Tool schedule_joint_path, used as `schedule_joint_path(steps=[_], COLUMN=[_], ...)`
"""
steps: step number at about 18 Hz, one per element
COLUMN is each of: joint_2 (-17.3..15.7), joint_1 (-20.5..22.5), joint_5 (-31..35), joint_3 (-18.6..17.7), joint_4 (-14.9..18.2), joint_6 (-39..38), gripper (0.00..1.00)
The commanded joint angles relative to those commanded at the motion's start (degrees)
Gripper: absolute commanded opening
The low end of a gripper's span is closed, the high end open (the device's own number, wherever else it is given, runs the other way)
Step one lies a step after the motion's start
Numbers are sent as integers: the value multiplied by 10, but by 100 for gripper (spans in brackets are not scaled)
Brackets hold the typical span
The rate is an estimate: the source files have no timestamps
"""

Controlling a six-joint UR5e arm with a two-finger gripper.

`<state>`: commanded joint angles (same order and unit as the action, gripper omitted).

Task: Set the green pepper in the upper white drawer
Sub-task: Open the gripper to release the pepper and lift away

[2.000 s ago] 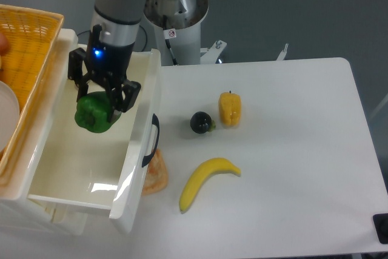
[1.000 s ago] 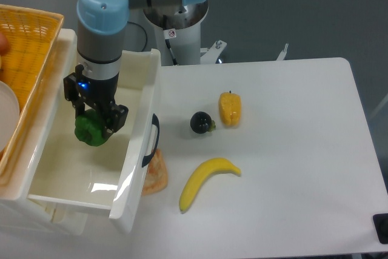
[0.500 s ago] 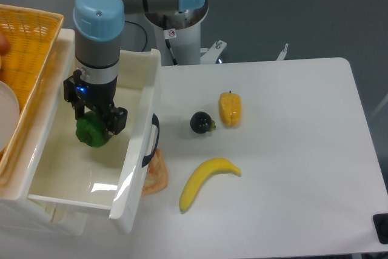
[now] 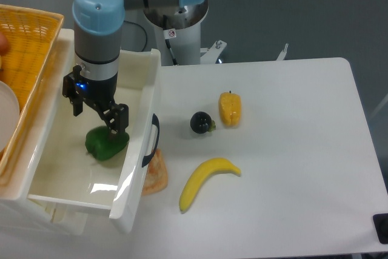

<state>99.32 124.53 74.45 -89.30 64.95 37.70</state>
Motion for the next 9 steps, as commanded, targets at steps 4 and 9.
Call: schedule_joint_path(steps=[4, 9], joint_2=[-20, -33], joint_1=[47, 89], joint_5=[-32, -35], joint_3=[9, 14], joint_4=[-4, -17], joint_6=[4, 2], gripper=[100, 100])
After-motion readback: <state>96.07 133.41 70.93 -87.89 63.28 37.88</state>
